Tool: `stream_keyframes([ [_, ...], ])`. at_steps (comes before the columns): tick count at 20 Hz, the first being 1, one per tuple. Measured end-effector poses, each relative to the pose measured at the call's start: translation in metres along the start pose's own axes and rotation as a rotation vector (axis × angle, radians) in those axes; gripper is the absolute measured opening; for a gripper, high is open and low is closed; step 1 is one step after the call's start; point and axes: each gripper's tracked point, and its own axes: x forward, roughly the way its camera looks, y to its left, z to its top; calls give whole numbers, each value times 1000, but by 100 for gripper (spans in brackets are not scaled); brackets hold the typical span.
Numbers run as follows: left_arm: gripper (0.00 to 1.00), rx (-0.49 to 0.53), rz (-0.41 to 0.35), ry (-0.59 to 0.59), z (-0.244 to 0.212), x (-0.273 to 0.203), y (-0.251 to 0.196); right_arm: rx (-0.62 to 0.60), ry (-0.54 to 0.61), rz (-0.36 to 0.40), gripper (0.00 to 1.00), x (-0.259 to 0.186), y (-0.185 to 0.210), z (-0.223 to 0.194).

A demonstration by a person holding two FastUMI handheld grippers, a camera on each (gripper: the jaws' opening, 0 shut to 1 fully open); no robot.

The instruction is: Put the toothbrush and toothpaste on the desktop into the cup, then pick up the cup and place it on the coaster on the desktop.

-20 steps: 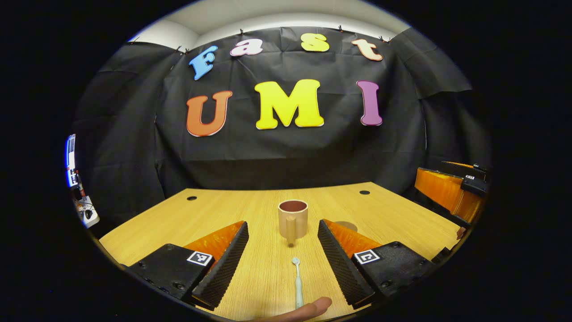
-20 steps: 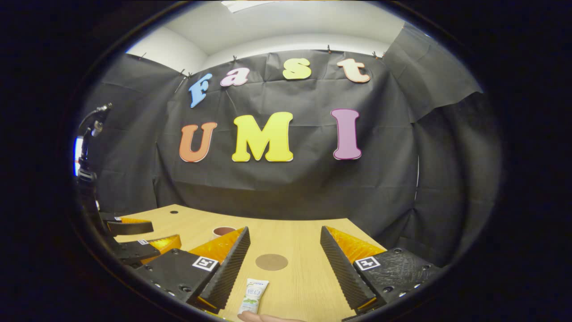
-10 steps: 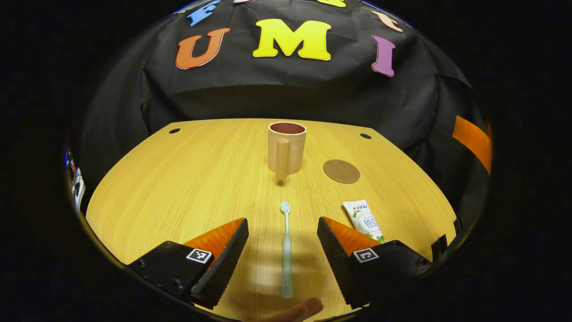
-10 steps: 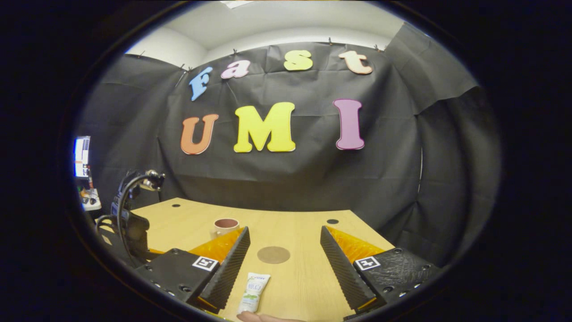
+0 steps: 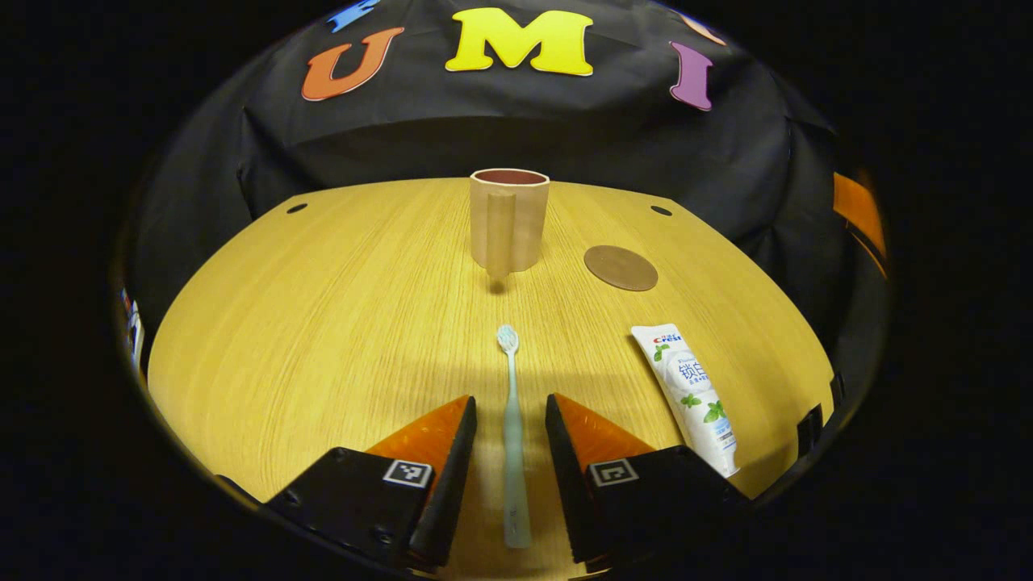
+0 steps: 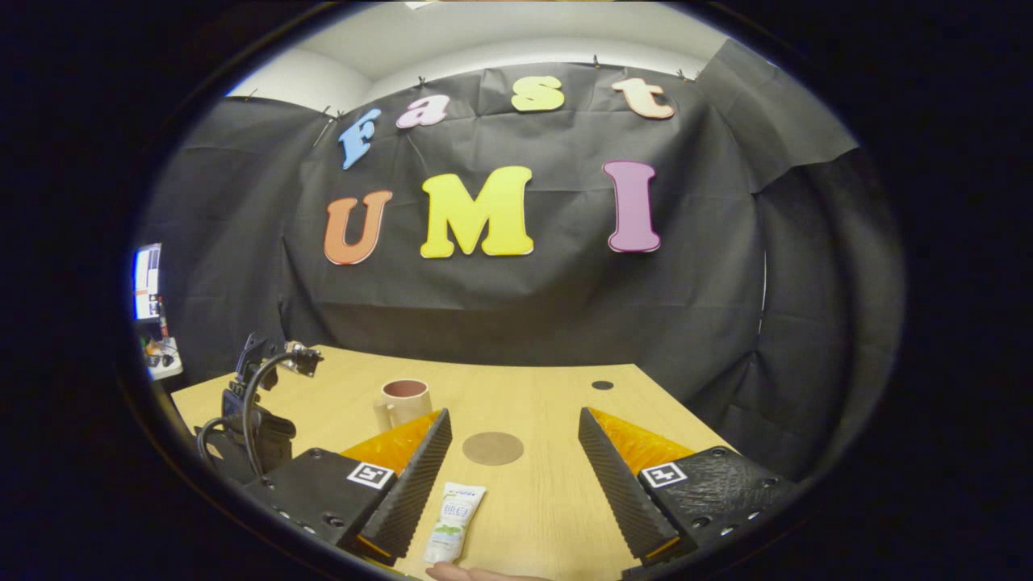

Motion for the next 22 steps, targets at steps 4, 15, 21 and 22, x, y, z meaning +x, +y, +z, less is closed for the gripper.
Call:
stream_keyframes([
  [4, 40, 32, 19, 10, -3, 3, 5, 13, 10, -8, 95, 2, -3, -1],
  [15, 10, 62, 54, -160, 31, -18, 12, 15, 87, 14, 95, 13, 5, -26],
  [21, 9, 65, 86, -384, 74, -64, 9, -16, 210, 59, 95, 22, 31, -71],
  [22, 9, 59, 88, -424, 82, -74, 8, -25, 236, 60, 95, 24, 35, -81],
])
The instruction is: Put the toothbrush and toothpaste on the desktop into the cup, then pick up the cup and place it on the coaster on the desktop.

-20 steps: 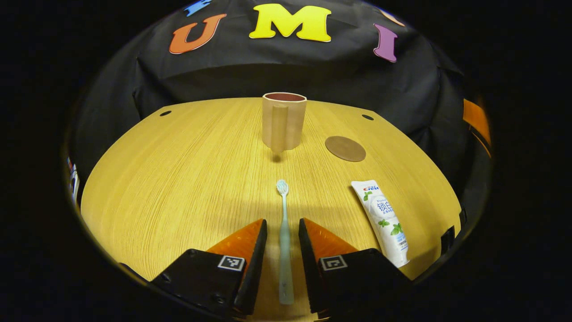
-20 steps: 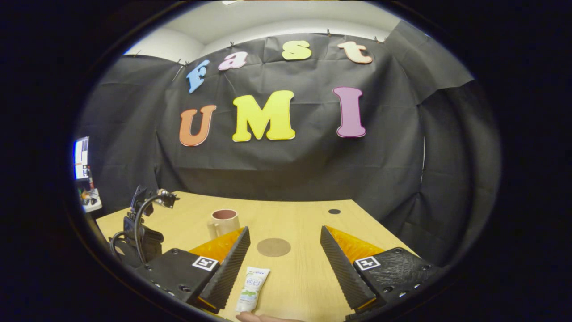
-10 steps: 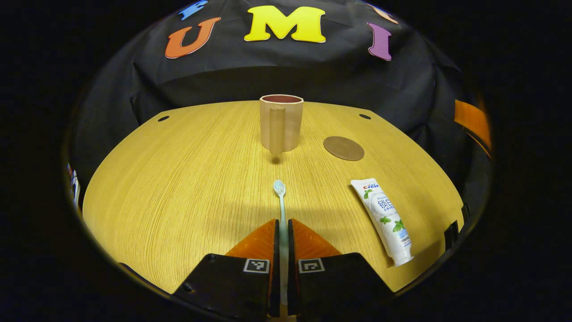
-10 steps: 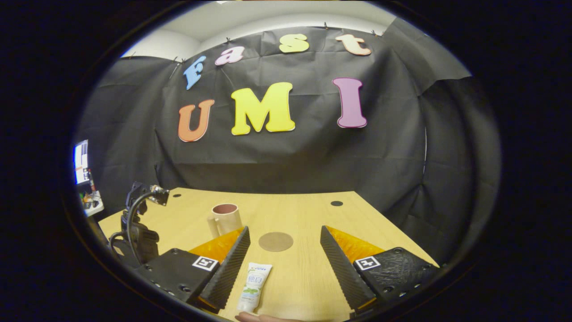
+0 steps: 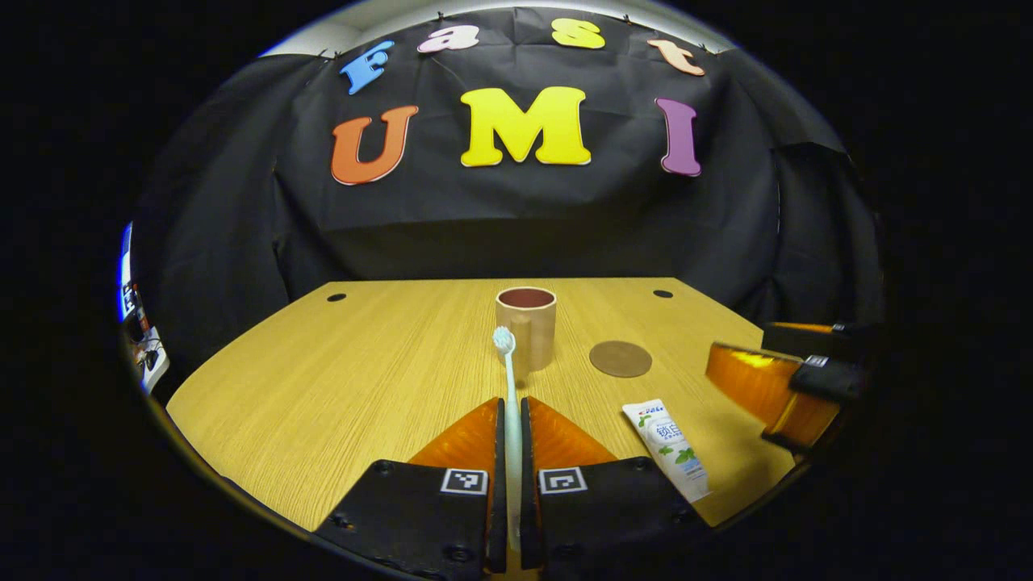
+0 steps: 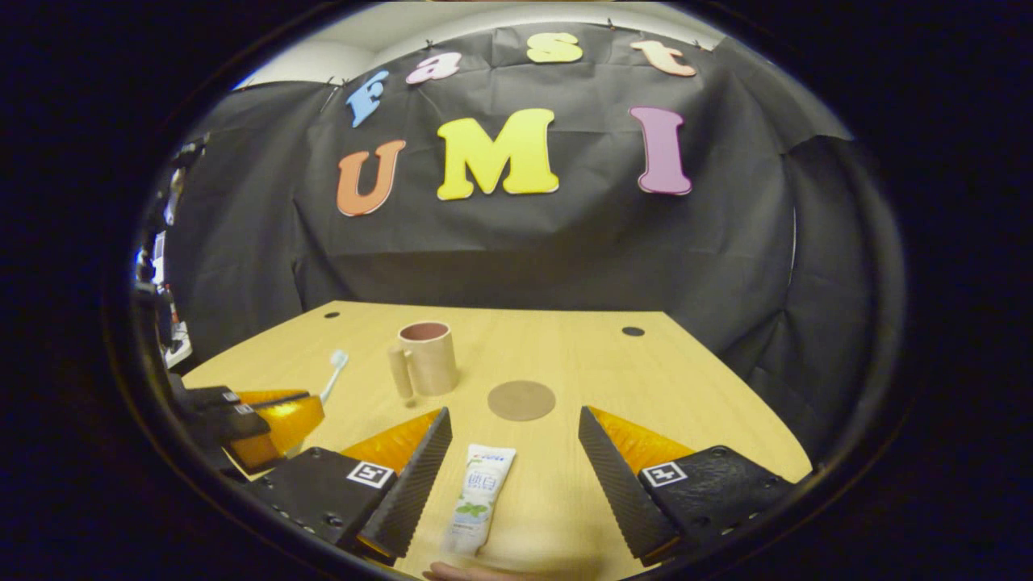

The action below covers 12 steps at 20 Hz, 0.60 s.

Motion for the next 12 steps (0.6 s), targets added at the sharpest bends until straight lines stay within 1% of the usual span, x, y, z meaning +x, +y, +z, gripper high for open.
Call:
stream_keyframes([
  [2, 9, 2, 20, -85, 22, -11, 6, -18, 52, 3, 96, 8, 8, -17],
  [4, 9, 3, 37, -152, 38, -20, 12, -25, 131, 7, 96, 15, 15, -42],
  [6, 9, 1, 26, -190, 47, -28, 11, -8, 231, 21, 96, 19, 24, -68],
  [8, 9, 5, 27, -209, 51, -30, 11, 30, 313, 60, 96, 21, 33, -85],
  [9, 9, 10, 22, -211, 51, -29, 9, 46, 337, 62, 92, 23, 33, -90],
  [10, 9, 15, 16, -207, 50, -28, 8, 60, 350, 53, 91, 26, 30, -94],
  [11, 9, 11, 15, -204, 49, -28, 8, 70, 362, 43, 86, 29, 27, -96],
  [12, 9, 8, 8, -196, 47, -26, 6, 69, 353, 34, 83, 31, 24, -95],
])
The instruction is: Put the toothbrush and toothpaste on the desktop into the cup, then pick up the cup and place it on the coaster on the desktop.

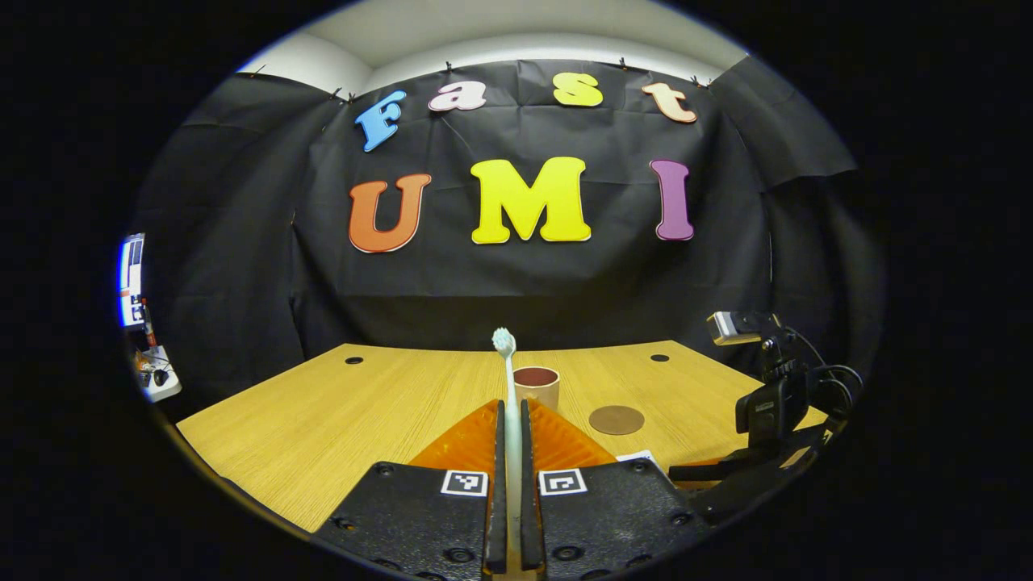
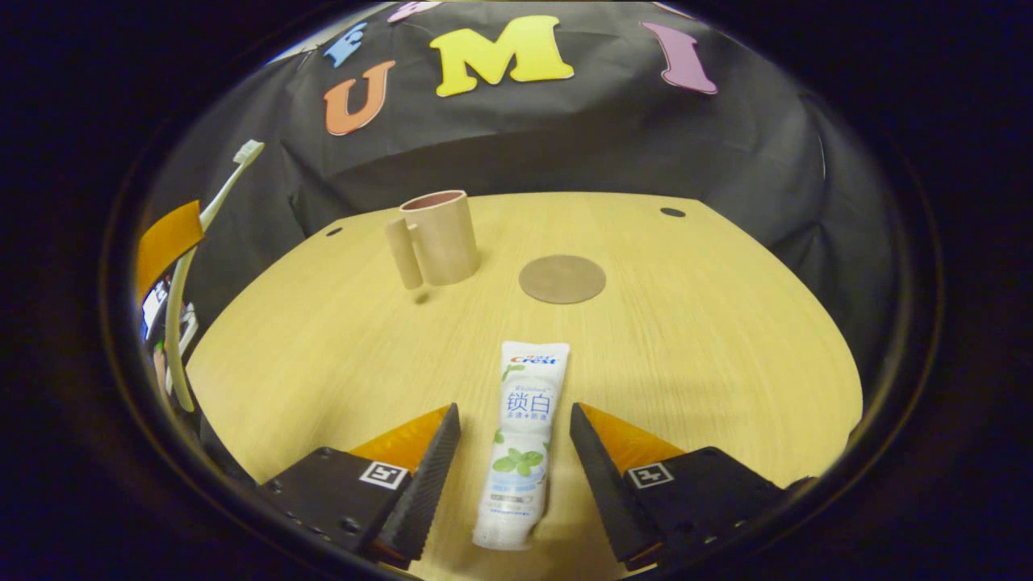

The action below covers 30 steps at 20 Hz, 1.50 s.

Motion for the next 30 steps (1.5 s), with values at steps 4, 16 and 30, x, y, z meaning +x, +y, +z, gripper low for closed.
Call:
stream_keyframes([
  [4, 9, -24, -10, 49, -12, 5, -2, -1, 3, -9, 64, 1, -5, 0],
  [16, 9, -37, -28, 75, -18, 9, -5, -42, -149, 0, 24, -21, -8, 33],
  [30, 9, -45, -42, 84, -21, 9, -8, -103, -611, -35, 23, -132, 0, 108],
])
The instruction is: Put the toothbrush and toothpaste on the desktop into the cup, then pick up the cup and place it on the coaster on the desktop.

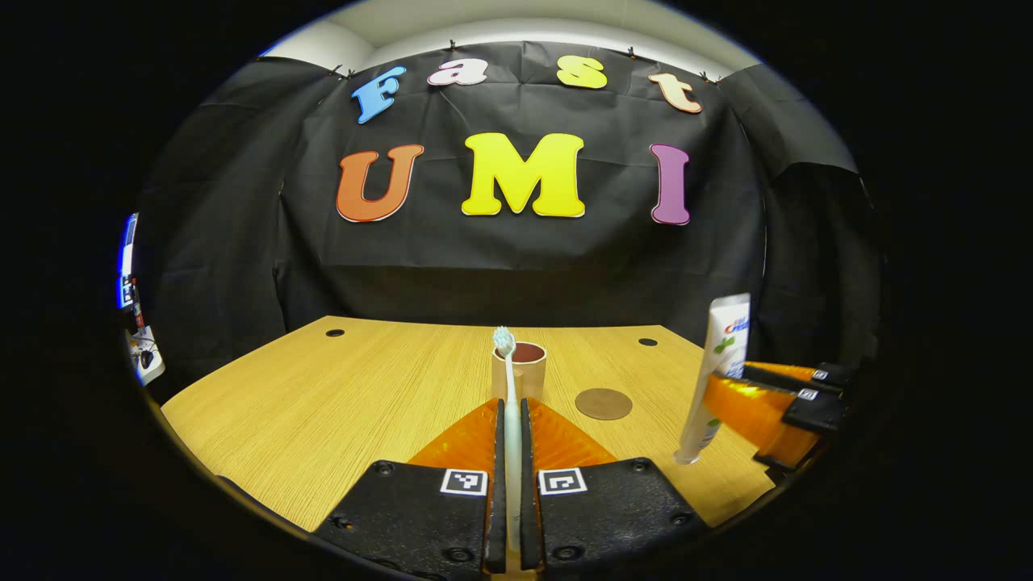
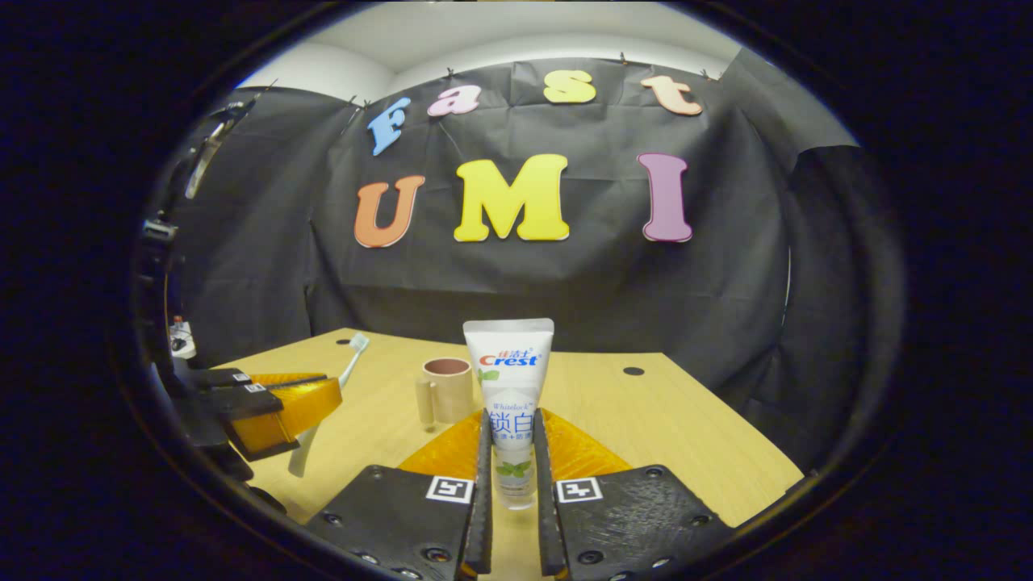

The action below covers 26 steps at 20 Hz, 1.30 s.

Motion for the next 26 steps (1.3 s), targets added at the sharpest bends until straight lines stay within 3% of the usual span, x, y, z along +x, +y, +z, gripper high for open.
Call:
stream_keyframes([
  [7, 9, -6, -11, -6, 4, 7, 1, 41, -56, 8, 23, -15, -5, 22],
  [11, 9, -38, -17, 44, -9, 11, 3, 57, -30, 10, 23, -11, -5, 16],
  [26, 10, -10, -28, 42, -10, 8, -5, 40, -1, 9, 23, -8, -3, 5],
])
